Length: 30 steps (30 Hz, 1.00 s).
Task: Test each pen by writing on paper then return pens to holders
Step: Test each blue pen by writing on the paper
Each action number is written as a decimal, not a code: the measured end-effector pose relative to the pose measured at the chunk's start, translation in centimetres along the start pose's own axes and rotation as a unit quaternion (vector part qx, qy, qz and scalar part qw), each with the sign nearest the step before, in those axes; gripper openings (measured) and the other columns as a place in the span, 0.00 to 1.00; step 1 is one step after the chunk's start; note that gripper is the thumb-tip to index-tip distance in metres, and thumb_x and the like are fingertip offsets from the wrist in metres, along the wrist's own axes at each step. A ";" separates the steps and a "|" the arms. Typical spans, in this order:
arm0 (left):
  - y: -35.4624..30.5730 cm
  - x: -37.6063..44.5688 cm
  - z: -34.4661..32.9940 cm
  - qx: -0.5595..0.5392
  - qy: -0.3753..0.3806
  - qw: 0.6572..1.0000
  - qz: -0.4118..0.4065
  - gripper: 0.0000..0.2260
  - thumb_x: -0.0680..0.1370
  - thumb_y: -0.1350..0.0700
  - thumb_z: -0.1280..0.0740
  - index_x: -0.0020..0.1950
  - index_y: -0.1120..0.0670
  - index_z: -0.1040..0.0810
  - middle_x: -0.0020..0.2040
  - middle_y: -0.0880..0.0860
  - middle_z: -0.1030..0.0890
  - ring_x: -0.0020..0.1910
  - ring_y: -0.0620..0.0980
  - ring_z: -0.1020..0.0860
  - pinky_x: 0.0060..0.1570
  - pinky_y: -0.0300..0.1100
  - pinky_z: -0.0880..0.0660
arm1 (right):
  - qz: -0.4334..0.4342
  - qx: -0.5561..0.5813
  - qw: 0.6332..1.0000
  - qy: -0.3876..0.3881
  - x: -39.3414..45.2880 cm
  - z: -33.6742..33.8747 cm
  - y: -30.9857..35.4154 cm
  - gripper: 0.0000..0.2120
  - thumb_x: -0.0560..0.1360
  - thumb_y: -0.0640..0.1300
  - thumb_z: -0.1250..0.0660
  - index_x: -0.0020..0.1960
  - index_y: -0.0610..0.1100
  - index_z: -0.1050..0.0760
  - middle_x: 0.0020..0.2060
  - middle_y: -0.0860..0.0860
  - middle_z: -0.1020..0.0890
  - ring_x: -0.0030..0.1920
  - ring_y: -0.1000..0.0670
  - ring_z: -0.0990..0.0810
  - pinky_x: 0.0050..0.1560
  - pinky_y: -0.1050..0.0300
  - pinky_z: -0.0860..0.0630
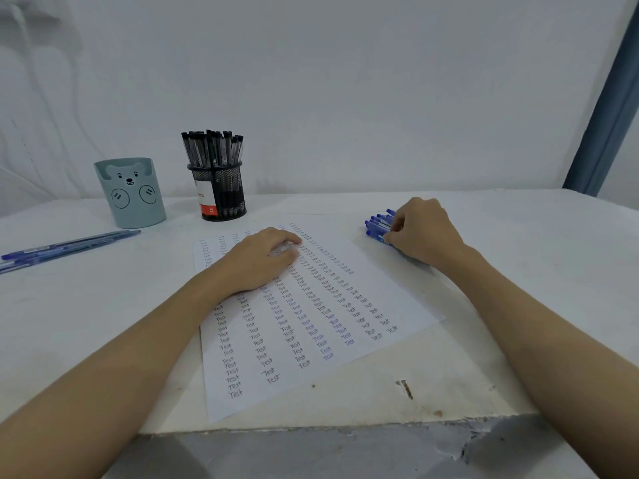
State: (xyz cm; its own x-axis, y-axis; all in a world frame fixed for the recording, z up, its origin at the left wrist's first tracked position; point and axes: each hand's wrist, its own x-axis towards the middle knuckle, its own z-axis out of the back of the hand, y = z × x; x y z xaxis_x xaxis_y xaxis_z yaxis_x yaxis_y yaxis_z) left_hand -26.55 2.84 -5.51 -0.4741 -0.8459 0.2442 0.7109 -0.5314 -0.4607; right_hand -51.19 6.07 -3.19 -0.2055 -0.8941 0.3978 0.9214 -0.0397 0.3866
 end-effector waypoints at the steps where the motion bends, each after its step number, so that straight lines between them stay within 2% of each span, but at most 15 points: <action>1: 0.0 0.0 0.0 0.001 -0.001 1.000 -0.002 0.15 0.81 0.50 0.42 0.67 0.49 0.29 0.68 0.47 0.31 0.67 0.45 0.34 0.59 0.35 0.40 | -0.001 -0.005 1.000 -0.005 0.0 -0.1 -0.1 0.14 0.73 0.46 0.31 0.47 0.34 0.21 0.43 0.39 0.19 0.47 0.42 0.23 0.40 0.55 0.30; 6: 0.1 0.1 -0.1 -0.007 -0.015 1.000 -0.008 0.14 0.81 0.50 0.41 0.66 0.49 0.27 0.66 0.46 0.29 0.65 0.43 0.32 0.58 0.34 0.40 | 0.016 -0.006 0.998 -0.053 -0.1 0.3 0.5 0.07 0.74 0.40 0.35 0.46 0.38 0.19 0.43 0.44 0.20 0.53 0.43 0.27 0.45 0.56 0.32; 11: 0.6 -0.7 1.2 0.009 -0.057 0.998 -0.016 0.12 0.80 0.49 0.40 0.62 0.46 0.26 0.65 0.43 0.28 0.63 0.42 0.31 0.61 0.39 0.34 | 0.036 0.092 0.992 -0.080 -0.8 1.5 2.9 0.08 0.74 0.42 0.36 0.43 0.41 0.19 0.41 0.45 0.18 0.48 0.43 0.23 0.44 0.56 0.28; 15: 3.5 -3.3 4.2 0.053 -0.042 0.997 0.037 0.08 0.78 0.47 0.40 0.57 0.40 0.27 0.63 0.42 0.27 0.60 0.44 0.29 0.61 0.44 0.32 | 0.130 0.123 0.984 -0.006 -0.9 2.2 8.0 0.08 0.75 0.42 0.36 0.43 0.39 0.20 0.39 0.44 0.17 0.39 0.47 0.23 0.42 0.57 0.26; 18: 6.9 -7.3 7.3 0.099 -0.058 0.990 0.082 0.08 0.79 0.49 0.39 0.57 0.43 0.26 0.62 0.44 0.26 0.61 0.45 0.30 0.62 0.42 0.34 | 0.195 0.140 0.967 0.087 -0.5 0.8 13.9 0.09 0.74 0.42 0.35 0.42 0.36 0.20 0.38 0.42 0.19 0.38 0.48 0.25 0.39 0.59 0.29; 20: 9.0 -10.3 9.3 0.107 -0.087 0.983 0.122 0.09 0.79 0.51 0.39 0.58 0.46 0.24 0.61 0.44 0.25 0.62 0.45 0.30 0.61 0.40 0.35 | 0.238 0.117 0.955 0.132 -0.4 -1.2 18.0 0.08 0.74 0.42 0.34 0.42 0.37 0.21 0.38 0.43 0.20 0.40 0.48 0.24 0.38 0.60 0.29; 21: 10.0 -11.9 10.3 0.101 -0.107 0.979 0.144 0.08 0.79 0.52 0.38 0.57 0.46 0.24 0.61 0.44 0.25 0.61 0.45 0.29 0.61 0.40 0.35 | 0.264 0.096 0.948 0.151 -0.5 -2.5 20.3 0.07 0.74 0.42 0.35 0.42 0.39 0.21 0.39 0.46 0.19 0.43 0.47 0.23 0.39 0.58 0.26; 23: 11.9 -14.8 11.8 0.096 -0.150 0.968 0.175 0.07 0.79 0.53 0.38 0.55 0.45 0.23 0.59 0.44 0.24 0.58 0.45 0.28 0.57 0.39 0.35 | 0.319 0.043 0.930 0.179 -0.8 -5.2 24.4 0.10 0.75 0.41 0.39 0.51 0.39 0.21 0.49 0.46 0.19 0.50 0.45 0.21 0.49 0.52 0.22; 25: 13.5 -17.1 13.0 0.099 -0.177 0.959 0.198 0.07 0.78 0.55 0.37 0.54 0.48 0.22 0.58 0.46 0.24 0.54 0.44 0.29 0.54 0.36 0.37 | 0.356 -0.001 0.914 0.195 -1.4 -7.6 28.0 0.15 0.76 0.40 0.43 0.59 0.39 0.24 0.56 0.44 0.22 0.55 0.44 0.24 0.55 0.51 0.24; 27: 15.0 -18.6 13.8 0.104 -0.195 0.950 0.223 0.07 0.78 0.55 0.36 0.54 0.49 0.22 0.59 0.48 0.23 0.55 0.45 0.28 0.55 0.36 0.37 | 0.389 -0.027 0.900 0.193 -2.1 -9.7 30.9 0.17 0.76 0.39 0.45 0.62 0.40 0.28 0.57 0.43 0.24 0.56 0.44 0.27 0.53 0.52 0.26; 30: 16.3 -19.7 14.4 0.094 -0.211 0.941 0.247 0.08 0.78 0.55 0.37 0.55 0.50 0.21 0.59 0.50 0.23 0.57 0.48 0.27 0.54 0.35 0.37 | 0.409 -0.049 0.892 0.187 -2.9 -12.7 34.4 0.16 0.75 0.37 0.45 0.61 0.41 0.29 0.56 0.44 0.26 0.59 0.44 0.32 0.49 0.54 0.34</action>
State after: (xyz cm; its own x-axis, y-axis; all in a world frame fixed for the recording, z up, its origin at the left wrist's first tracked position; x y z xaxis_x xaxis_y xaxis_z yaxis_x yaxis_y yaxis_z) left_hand 1.86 10.17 -5.59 0.1577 -0.9135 0.3750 0.8885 -0.0345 -0.4575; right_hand -14.77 1.64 -1.59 0.6553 -0.7278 0.2023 0.7413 0.6711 0.0132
